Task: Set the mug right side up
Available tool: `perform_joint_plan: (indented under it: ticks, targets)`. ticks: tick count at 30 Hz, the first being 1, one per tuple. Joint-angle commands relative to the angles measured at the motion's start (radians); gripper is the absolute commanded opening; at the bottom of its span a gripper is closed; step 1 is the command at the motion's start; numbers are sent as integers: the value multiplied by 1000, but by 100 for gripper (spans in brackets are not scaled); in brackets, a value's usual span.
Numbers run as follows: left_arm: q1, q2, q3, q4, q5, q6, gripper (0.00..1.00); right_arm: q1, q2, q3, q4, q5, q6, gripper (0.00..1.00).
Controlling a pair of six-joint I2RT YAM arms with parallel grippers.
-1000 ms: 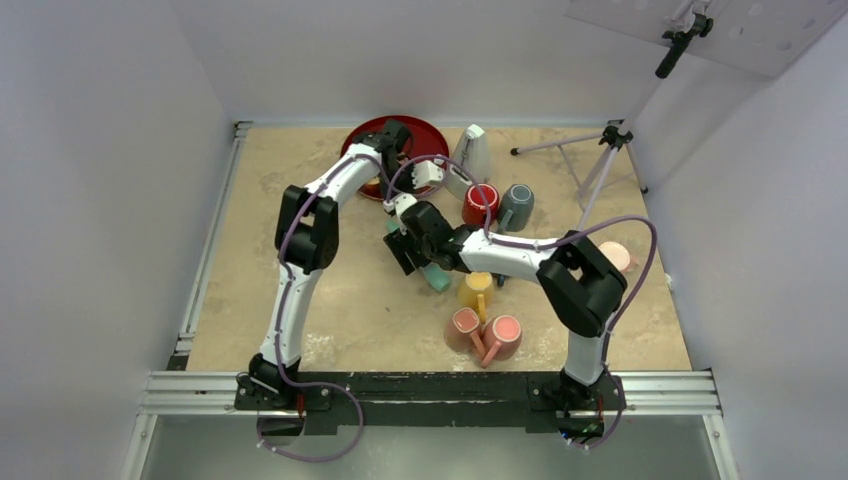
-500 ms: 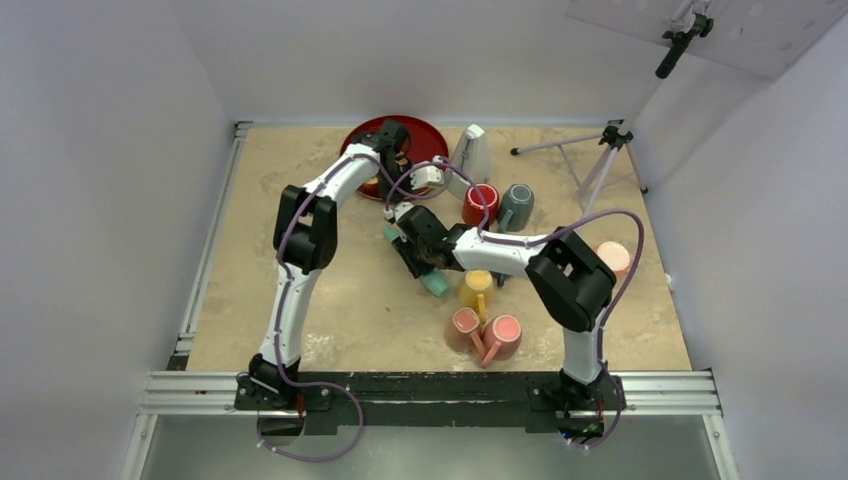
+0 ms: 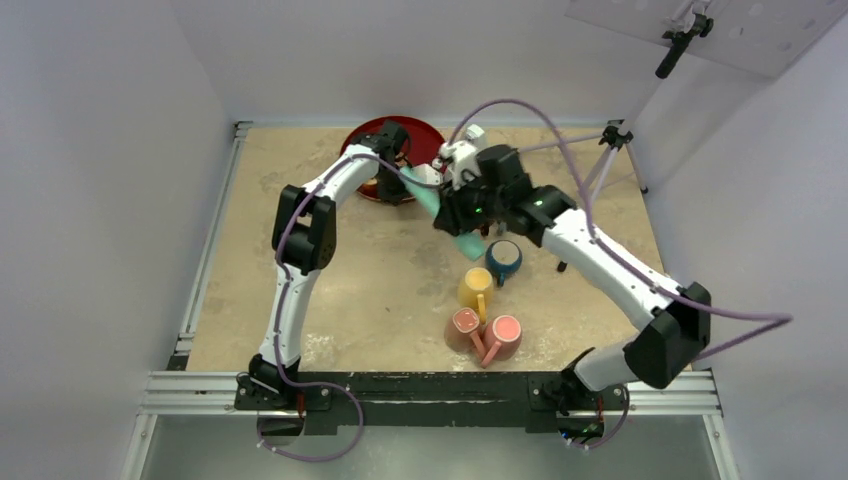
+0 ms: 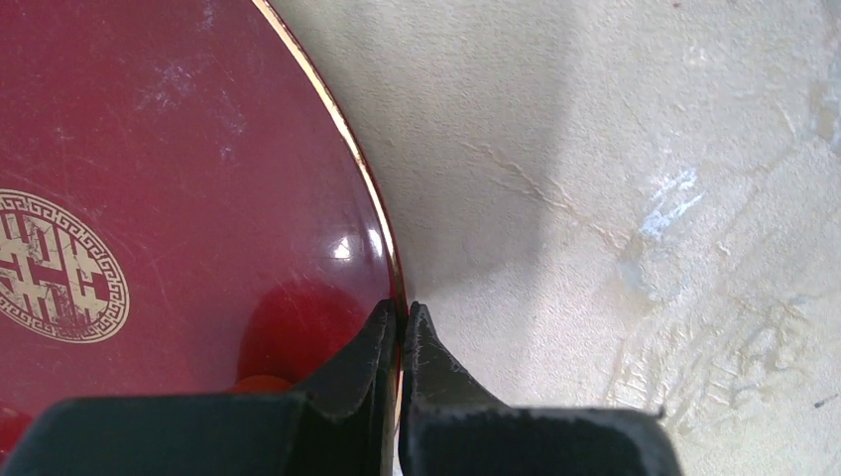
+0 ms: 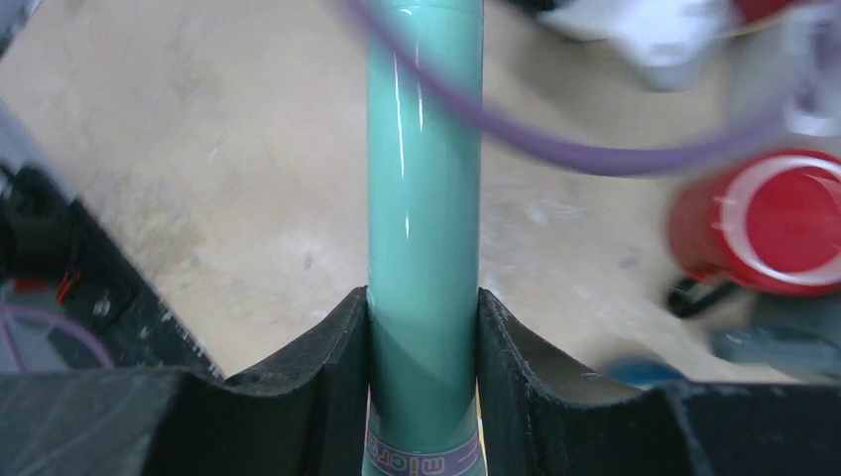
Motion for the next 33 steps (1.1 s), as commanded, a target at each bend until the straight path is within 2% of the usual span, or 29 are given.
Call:
perform_joint_plan:
  ticks: [1,5,11,13,17,20,25,28,31,33]
  targets:
    - [-2,-55,-47,-84,43,27,0,-253,-116,10,-20,7,82,0]
    - [-4,-89,-106,-105,63,51,0,-417,-97,39,14,197,123,0]
    - [-5,-176,-233,-121,72,83,0,-578,36,67,-24,358,45,0]
    - [-5,-205,-280,-134,70,93,0,-619,51,56,-19,366,42,0]
    - [-5,-247,-356,-137,62,105,0,-679,19,2,71,303,29,0]
    - [-4,-241,-354,-117,43,65,0,-680,-8,-24,109,152,-9,0]
    - [1,-192,-235,-98,37,-66,0,-675,-99,-117,150,-86,-111,0]
    - [-1,-168,-187,-79,34,-116,0,-630,-132,-168,146,-226,-126,0]
    - [1,-147,-157,-72,20,-126,0,-539,-155,-193,109,-195,-112,0]
    - [1,-150,-160,-100,16,-98,0,-560,-175,-208,117,-163,-20,0]
